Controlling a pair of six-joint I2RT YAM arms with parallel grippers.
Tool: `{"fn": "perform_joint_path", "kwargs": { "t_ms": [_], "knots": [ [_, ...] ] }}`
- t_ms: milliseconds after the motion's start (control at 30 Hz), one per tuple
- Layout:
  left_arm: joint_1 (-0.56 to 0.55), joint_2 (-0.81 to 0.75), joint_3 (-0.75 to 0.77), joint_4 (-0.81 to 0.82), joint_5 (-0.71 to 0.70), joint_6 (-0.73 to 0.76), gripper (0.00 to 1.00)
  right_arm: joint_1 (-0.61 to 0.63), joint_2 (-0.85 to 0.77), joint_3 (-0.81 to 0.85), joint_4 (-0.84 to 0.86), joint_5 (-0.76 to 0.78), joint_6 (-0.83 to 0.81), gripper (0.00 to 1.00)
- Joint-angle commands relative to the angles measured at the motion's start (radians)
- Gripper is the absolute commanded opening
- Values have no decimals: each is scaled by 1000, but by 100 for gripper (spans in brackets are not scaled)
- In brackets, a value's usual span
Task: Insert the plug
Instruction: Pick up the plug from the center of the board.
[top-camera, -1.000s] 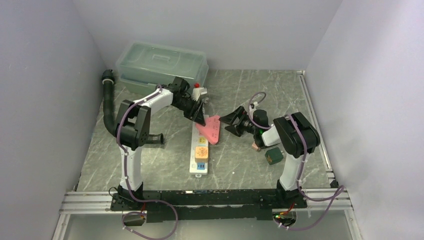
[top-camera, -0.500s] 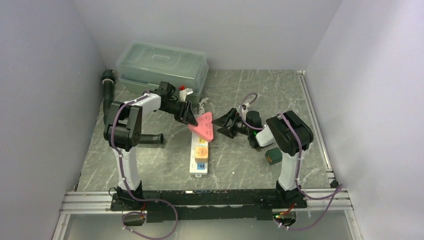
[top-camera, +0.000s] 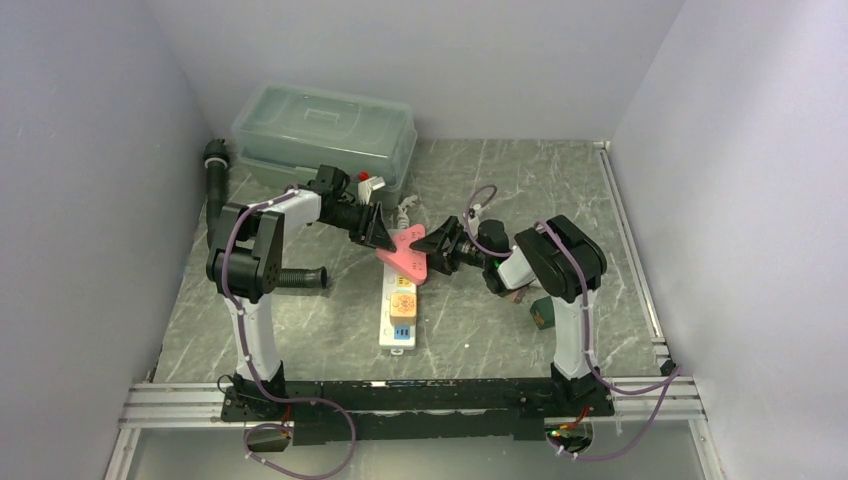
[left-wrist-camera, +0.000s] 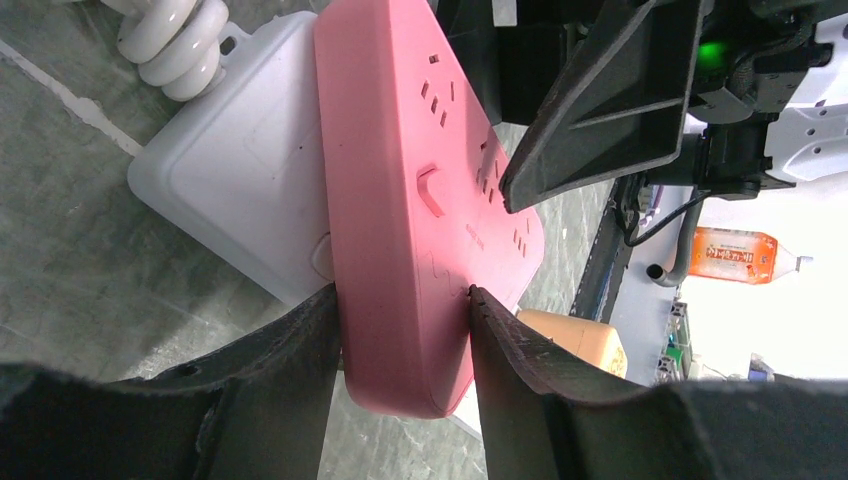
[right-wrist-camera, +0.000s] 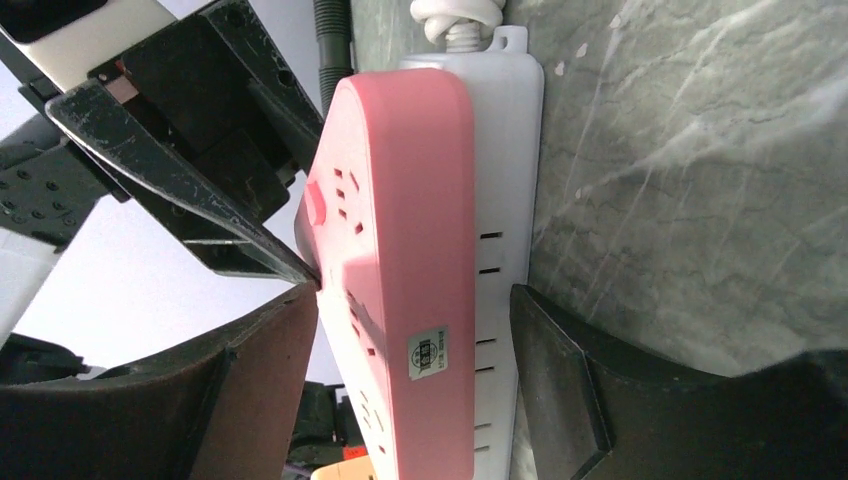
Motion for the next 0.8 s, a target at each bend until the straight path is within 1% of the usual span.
{"fn": "perform_joint_path", "kwargs": {
  "t_ms": [0, 67, 233, 300, 367, 433, 467, 500, 533, 667, 767],
  "knots": [
    [-4, -20, -29, 40, -49, 4, 53, 18, 50, 25, 39, -6, 19, 71],
    [-4, -26, -31, 45, -47, 0, 53, 25, 69, 32, 81, -9, 43, 68],
    [-4, -27, -13, 25, -35, 11, 54, 25, 111, 46, 222, -21, 118, 48],
    [-4, -31, -2, 14, -34, 15, 58, 18, 113, 47, 268, -25, 148, 41],
    [-4, -36, 16, -4, -37, 22, 65, 9, 98, 40, 270, -25, 152, 33],
    [-4, -48, 39, -29, -43, 33, 75, -3, 68, 18, 266, -21, 146, 26],
    [-3, -58, 53, -44, -47, 38, 81, -11, 54, 8, 272, -19, 147, 22],
    [-1, -69, 69, -59, -52, 40, 92, -19, 41, -3, 283, -18, 156, 18],
    [2, -75, 93, -77, -52, 45, 98, -28, 35, -11, 298, -19, 168, 15],
    [19, -78, 200, -176, -53, 63, 100, -52, -4, -24, 293, -24, 170, 9],
    [36, -83, 248, -226, -76, 83, 100, -72, -43, -41, 279, -26, 163, 6]
  ]
}}
